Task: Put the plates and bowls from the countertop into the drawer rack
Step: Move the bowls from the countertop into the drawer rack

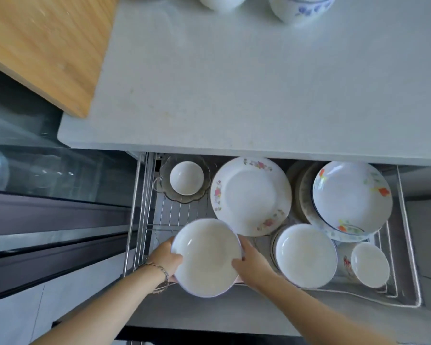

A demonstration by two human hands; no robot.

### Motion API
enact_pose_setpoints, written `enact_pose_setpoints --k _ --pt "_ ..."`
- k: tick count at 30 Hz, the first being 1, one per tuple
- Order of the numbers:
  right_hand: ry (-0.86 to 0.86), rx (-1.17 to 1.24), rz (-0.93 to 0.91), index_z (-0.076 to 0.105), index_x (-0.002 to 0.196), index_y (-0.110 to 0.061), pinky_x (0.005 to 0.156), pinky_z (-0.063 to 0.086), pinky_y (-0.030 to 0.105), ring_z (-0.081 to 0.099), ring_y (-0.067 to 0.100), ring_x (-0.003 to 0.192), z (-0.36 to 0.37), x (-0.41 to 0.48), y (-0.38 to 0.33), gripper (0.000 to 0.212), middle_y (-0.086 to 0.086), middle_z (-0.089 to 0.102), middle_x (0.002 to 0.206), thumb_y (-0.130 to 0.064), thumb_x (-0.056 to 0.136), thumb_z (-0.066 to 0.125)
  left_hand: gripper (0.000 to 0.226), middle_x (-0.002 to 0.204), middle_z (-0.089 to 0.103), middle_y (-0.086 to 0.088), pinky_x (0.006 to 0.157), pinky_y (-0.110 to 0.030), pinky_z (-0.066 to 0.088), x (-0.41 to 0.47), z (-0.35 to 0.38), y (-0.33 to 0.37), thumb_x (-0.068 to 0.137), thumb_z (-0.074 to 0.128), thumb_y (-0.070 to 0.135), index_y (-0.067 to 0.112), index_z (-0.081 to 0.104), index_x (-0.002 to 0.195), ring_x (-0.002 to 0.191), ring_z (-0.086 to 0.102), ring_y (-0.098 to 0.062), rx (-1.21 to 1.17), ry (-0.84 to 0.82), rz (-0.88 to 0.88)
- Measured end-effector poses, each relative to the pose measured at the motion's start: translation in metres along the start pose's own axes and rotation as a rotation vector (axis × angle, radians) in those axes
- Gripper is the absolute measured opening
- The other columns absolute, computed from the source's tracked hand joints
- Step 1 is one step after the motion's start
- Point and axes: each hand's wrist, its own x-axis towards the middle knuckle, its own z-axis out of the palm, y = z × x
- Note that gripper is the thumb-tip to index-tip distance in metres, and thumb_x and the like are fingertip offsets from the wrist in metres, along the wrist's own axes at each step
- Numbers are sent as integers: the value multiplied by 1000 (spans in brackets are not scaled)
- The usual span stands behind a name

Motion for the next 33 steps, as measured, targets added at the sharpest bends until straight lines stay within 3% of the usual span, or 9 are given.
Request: enact_pose_setpoints --k 4,7,10,15,18,25,33 --pt "-3 12 46 31 142 -30 75 47 29 56 27 95 27 40 7 65 9 60 123 -3 83 38 52 123 59 -18 89 -45 54 47 2 -16 85 43 -10 11 50 132 109 58 -35 149 129 -8" --pt "-10 -15 87 28 145 -27 87 53 37 58 32 107 41 64 11 67 10 58 127 -4 83 38 47 122 61 -17 89 -38 53 72 3 -25 85 45 -8 8 52 129 110 59 -33 211 164 -31" --pt "5 -31 142 31 144 -25 88 50 34 57 32 112 46 82 18 66 10 58 128 -3 83 38 44 122 62 -16 90 -35 49 88 11 -31 86 45 -5 8 54 127 111 59 -32 240 157 -46" --pt "66 -62 229 35 141 -23 76 43 28 56 30 97 44 92 35 60 12 59 124 0 85 35 47 124 62 -11 91 -31 51 96 33 -39 87 50 3 14 50 132 111 60 -28 253 58 -16" --pt "106 -70 270 30 144 -25 72 41 27 56 31 101 39 90 48 61 14 57 126 -2 88 35 47 128 60 -10 94 -30 47 93 44 -39 88 52 8 15 46 135 116 57 -27 269 -17 37" --pt "172 -155 284 29 144 -16 89 46 38 54 37 114 24 82 54 51 20 54 129 -6 95 35 50 131 58 -9 94 -31 47 91 50 -35 90 53 18 17 39 138 117 57 -27 396 -189 99" --pt "265 -140 302 34 141 -19 82 47 35 57 36 108 27 81 55 51 18 57 124 -4 92 33 50 131 56 -10 92 -31 45 91 60 -35 93 48 23 13 33 140 118 55 -27 488 -191 73"
